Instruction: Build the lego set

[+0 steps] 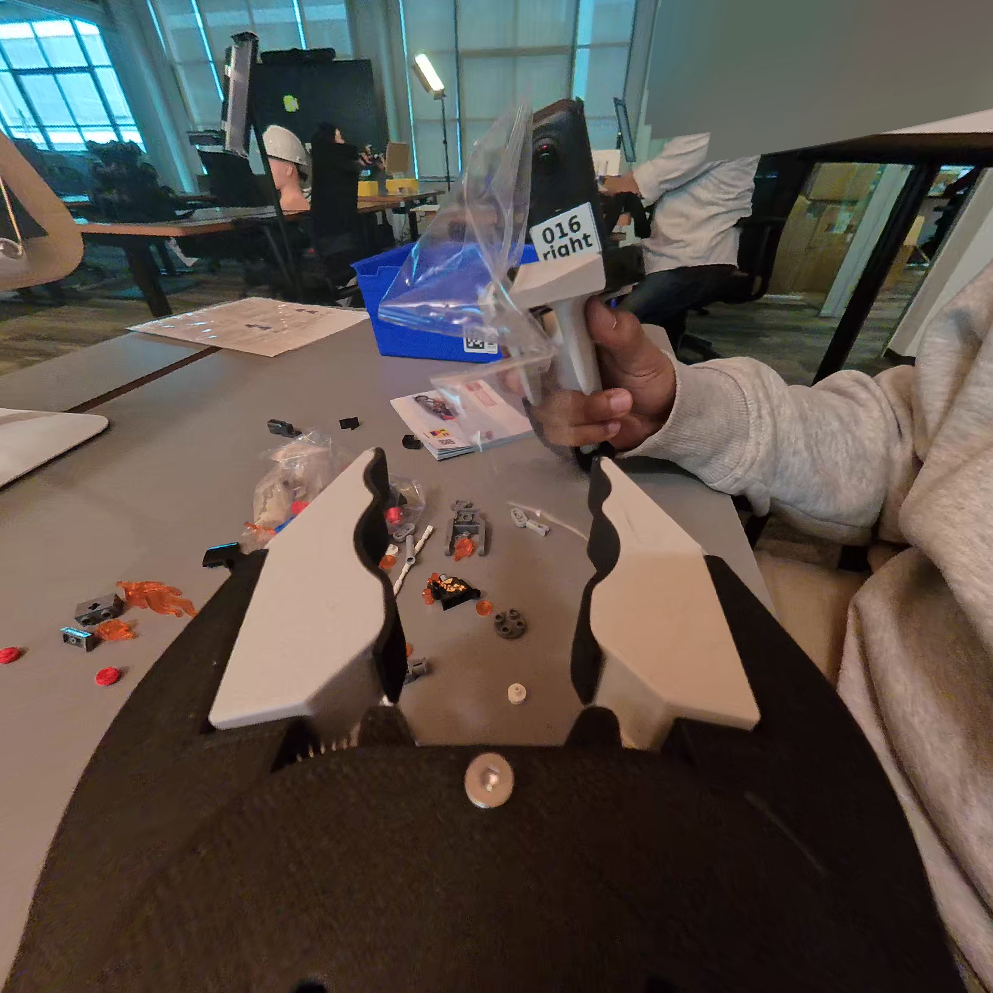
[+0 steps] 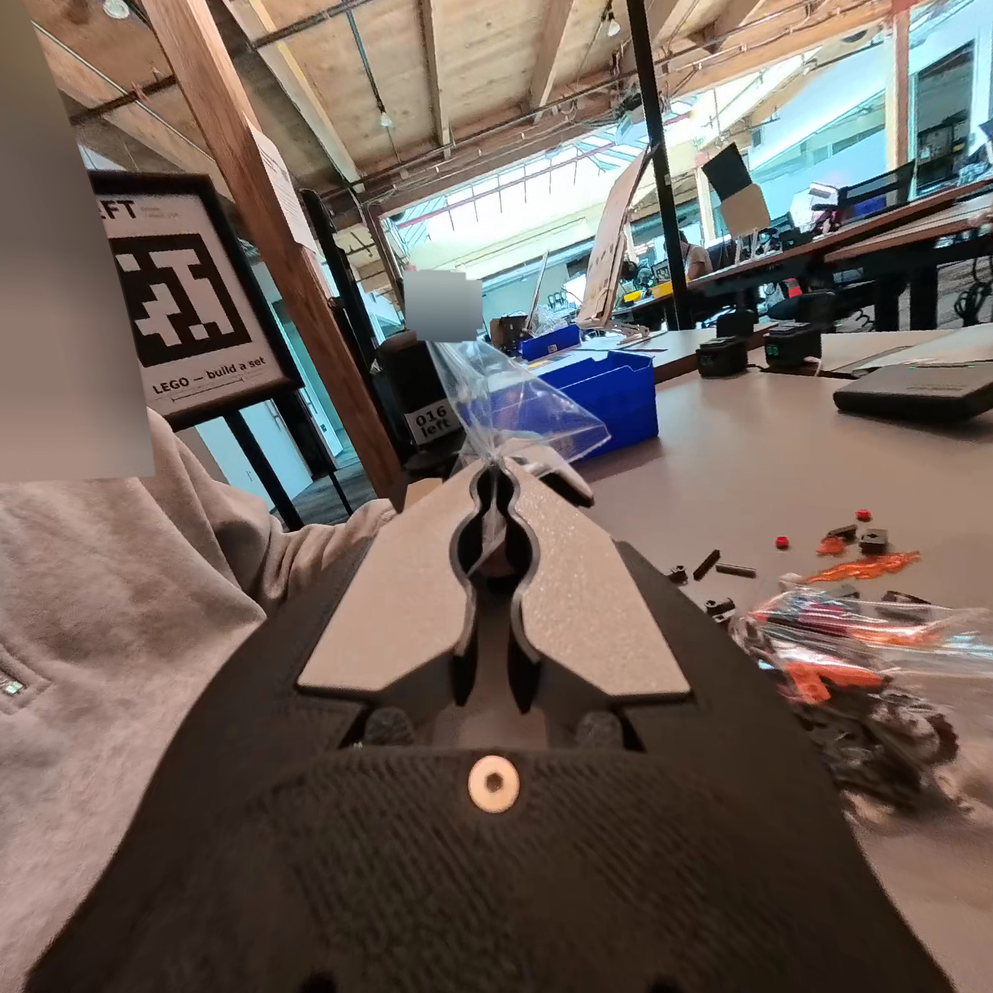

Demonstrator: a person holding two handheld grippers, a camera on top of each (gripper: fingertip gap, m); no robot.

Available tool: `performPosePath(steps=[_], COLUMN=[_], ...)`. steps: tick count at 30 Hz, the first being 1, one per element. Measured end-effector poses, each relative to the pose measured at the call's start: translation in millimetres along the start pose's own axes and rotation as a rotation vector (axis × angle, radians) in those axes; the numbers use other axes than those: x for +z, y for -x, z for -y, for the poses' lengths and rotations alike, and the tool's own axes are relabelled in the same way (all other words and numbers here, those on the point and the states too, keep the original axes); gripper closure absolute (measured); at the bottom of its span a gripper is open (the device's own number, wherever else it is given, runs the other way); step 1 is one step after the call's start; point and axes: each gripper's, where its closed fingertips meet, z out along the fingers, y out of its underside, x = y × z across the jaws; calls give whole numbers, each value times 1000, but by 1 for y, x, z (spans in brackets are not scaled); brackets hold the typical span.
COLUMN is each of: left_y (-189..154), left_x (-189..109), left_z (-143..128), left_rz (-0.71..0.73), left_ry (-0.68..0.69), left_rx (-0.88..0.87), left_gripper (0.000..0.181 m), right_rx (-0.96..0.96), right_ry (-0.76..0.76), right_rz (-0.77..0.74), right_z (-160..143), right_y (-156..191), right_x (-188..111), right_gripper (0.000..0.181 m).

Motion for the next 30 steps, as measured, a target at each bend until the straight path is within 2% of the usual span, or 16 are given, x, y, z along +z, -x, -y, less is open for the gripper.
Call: performPosePath(steps=[3, 8, 12, 17, 20, 24, 30], left_y=[2, 9, 10, -3, -7, -3, 13], left_x=[0, -1, -1, 0, 0, -9, -19], left_z=[-1, 1, 4, 8, 7, 16, 27], left_rz=[17, 62, 90, -4, -24, -20, 25], left_ry=[5, -5, -17, -45, -36, -90, -161], left_rx=[2, 8, 37, -6, 0, 9, -70], left_gripper=[117, 120, 120, 125, 138, 179, 181], right_rx=[12, 46, 92, 118, 172, 208, 151], right_ry=[-13, -30, 59, 166, 157, 145, 142], right_rz=[27, 66, 100, 144, 198, 247, 171], right_z=[2, 4, -13, -35, -33, -31, -30], right_y=[3, 6, 9, 18, 23, 28, 18], right_x=[-1, -2, 7, 18, 17, 16, 15], right_gripper=[181, 181, 181, 181, 180, 161, 169])
